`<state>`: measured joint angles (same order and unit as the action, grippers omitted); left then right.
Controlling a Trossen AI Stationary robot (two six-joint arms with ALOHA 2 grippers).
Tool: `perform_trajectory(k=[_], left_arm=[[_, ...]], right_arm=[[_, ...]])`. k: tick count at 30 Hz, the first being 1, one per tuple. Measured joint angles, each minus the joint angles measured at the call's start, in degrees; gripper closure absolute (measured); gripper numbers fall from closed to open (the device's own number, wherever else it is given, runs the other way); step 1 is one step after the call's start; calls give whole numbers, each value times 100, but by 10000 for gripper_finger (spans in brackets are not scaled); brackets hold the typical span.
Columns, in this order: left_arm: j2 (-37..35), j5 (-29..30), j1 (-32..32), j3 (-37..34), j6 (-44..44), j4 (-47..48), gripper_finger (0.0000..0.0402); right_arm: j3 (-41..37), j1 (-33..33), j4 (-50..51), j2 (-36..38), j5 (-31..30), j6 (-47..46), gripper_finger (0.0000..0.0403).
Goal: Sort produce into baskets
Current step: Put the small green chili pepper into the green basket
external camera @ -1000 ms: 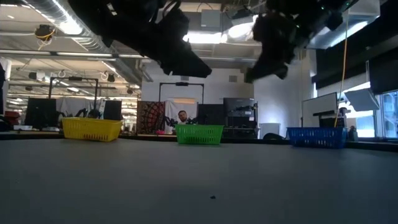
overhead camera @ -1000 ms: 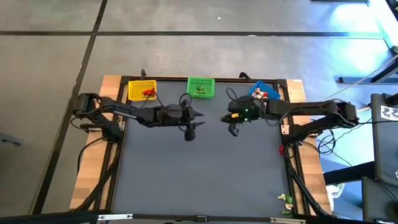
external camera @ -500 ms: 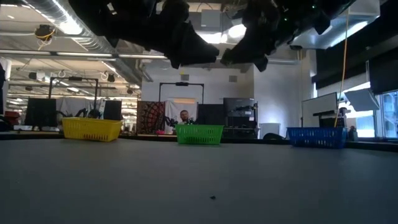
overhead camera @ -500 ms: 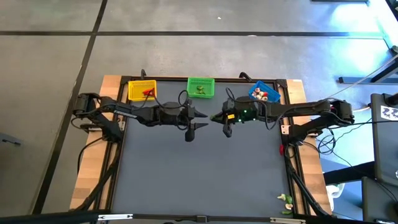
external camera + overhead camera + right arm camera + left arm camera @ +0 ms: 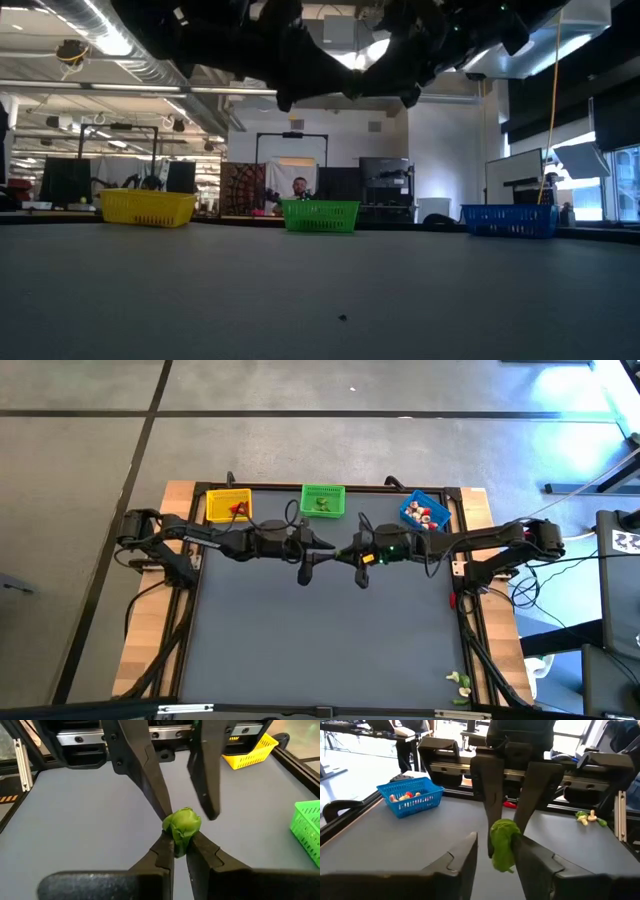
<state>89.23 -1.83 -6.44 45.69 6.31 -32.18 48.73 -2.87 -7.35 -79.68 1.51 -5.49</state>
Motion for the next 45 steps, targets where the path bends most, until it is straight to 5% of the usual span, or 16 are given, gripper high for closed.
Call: perform_trajectory(k=[24, 32, 45], left_arm=[[-4, -531, 26, -2, -512, -105, 393], [-4, -649, 26, -2, -712, -106, 399], [17, -730, -337, 13, -556, -66, 400]], right_arm=[[-11, -7, -221, 2, 32, 132, 372], [-10, -4, -215, 2, 67, 106, 370], [28, -20, 900, 366, -38, 120, 230]])
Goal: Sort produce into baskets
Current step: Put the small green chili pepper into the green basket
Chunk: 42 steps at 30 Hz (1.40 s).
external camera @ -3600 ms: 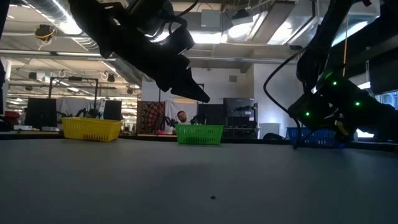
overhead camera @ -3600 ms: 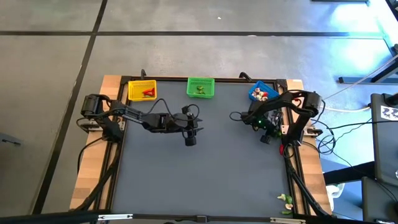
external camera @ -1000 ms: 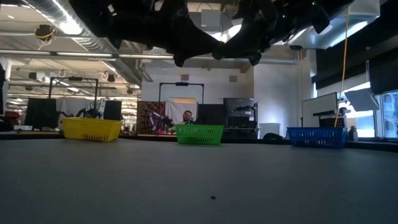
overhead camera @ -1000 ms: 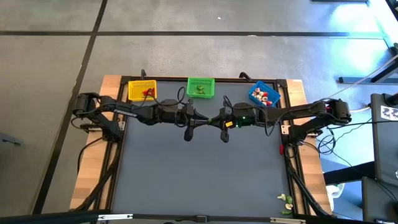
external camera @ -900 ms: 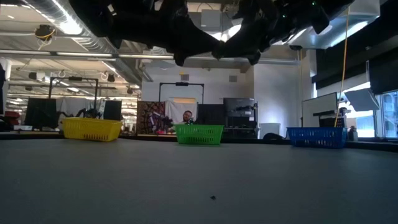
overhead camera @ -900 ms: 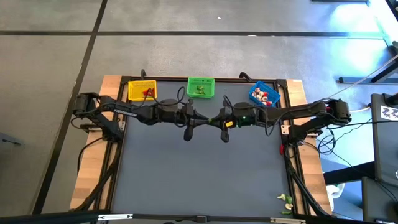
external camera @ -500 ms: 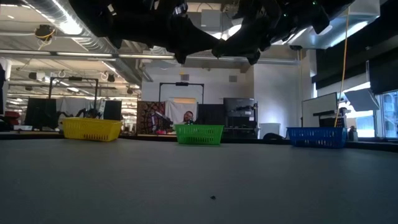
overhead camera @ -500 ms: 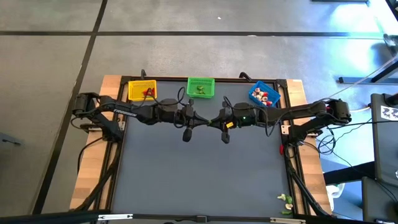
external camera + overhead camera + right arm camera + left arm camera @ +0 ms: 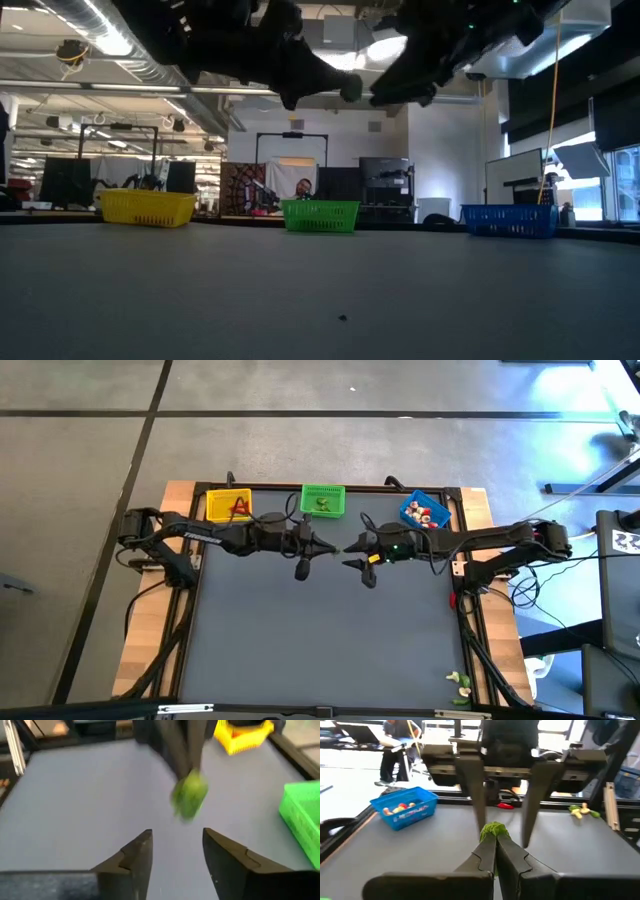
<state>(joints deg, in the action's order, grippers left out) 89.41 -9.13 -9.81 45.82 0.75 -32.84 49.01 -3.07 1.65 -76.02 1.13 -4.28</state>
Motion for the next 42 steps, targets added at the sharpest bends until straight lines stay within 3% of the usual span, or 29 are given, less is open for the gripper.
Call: perform_trajectory(k=[6, 13, 23, 33, 42], left_arm=[[0, 71, -284, -2, -70, 150, 400], [0, 952, -699, -2, -665, 607, 396], [22, 1025, -1428, -2, -634, 741, 395], [547, 1019, -1901, 19, -492, 676, 395], [1185, 1024, -2301, 771, -341, 1504, 395]], right_arm=[[-4, 2, 976, 364, -29, -371, 215], [-16, 4, 1605, 212, -20, -715, 219], [-17, 4, 1579, -530, -161, -747, 220], [-24, 7, 1588, -1136, -160, -893, 220], [-24, 7, 1548, -1201, -164, -1185, 220]])
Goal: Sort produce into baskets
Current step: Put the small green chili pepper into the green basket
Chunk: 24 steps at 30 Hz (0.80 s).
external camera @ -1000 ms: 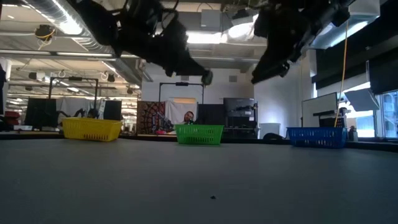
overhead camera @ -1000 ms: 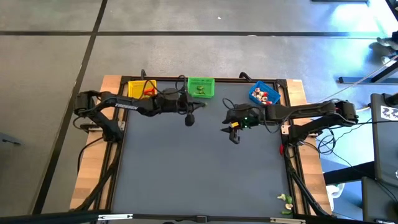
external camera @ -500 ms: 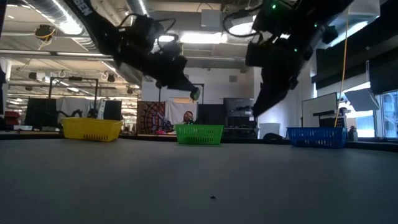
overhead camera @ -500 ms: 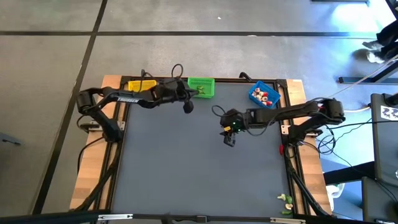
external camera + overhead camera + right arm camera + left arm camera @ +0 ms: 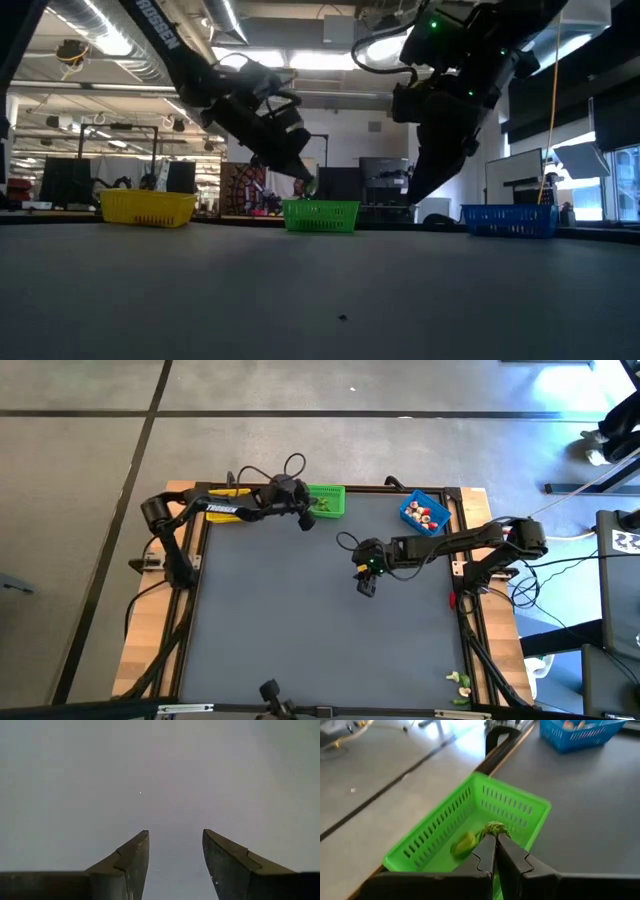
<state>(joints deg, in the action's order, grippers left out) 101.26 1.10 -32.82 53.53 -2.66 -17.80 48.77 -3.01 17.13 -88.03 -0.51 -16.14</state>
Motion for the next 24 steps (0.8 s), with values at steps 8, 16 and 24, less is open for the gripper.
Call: perform_trajectory(k=[8, 16, 24], left_arm=[[305, -13, -61, 154, 0, 268, 395], [292, -18, -17, 153, -72, 176, 395], [292, -15, -24, 153, -173, 177, 382]], right_arm=[[0, 4, -16, 0, 3, -13, 220], [0, 2, -29, 0, -41, -7, 220], [0, 2, -31, 0, -42, 0, 220]])
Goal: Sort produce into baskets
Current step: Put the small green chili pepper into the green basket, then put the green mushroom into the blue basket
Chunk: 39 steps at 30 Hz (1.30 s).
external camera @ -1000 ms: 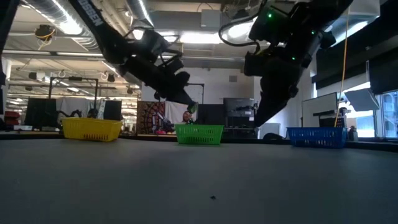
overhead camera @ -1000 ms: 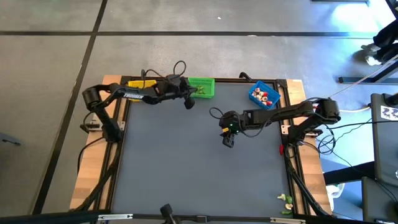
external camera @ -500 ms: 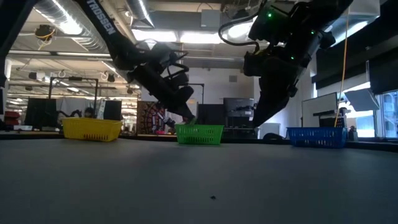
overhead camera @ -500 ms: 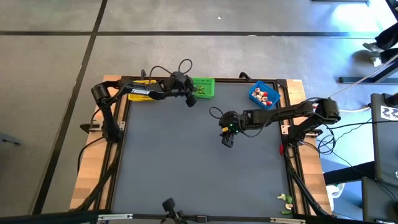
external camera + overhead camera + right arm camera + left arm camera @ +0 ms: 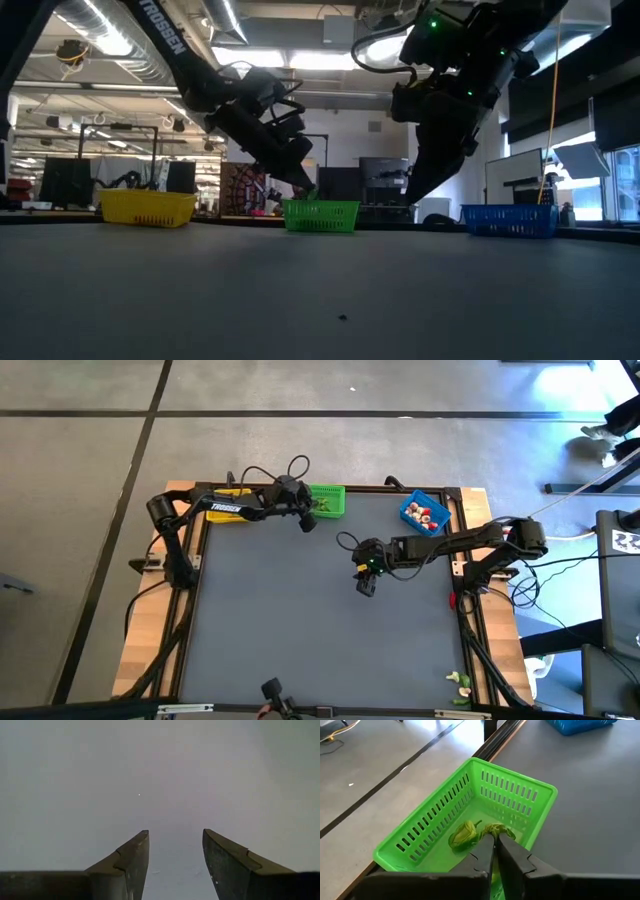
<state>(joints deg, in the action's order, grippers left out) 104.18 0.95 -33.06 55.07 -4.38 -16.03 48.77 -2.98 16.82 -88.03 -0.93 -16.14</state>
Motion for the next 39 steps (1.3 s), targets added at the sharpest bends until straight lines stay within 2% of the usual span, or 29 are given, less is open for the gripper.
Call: perform_trajectory(k=[11, 15, 23, 29, 36, 39], left_arm=[[-99, 7, -9, 0, 84, 82, 289], [-439, 12, 58, 0, 181, 257, 276], [-1068, 9, 407, 0, -13, 681, 274], [-1306, -172, 714, -278, -30, 573, 274], [-1381, -222, 1193, -820, -17, 201, 274], [-1375, -232, 1452, -1059, -10, -90, 274]], right_arm=[[0, 0, 0, 0, 0, 0, 220], [0, 0, -12, 0, 0, -1, 220], [7, -4, 185, 60, 2, 0, 220], [553, -1, 1473, 253, 244, -5, 220], [1084, 207, 2918, 391, 893, -207, 220], [1163, 386, 3228, 420, 1249, -580, 220]])
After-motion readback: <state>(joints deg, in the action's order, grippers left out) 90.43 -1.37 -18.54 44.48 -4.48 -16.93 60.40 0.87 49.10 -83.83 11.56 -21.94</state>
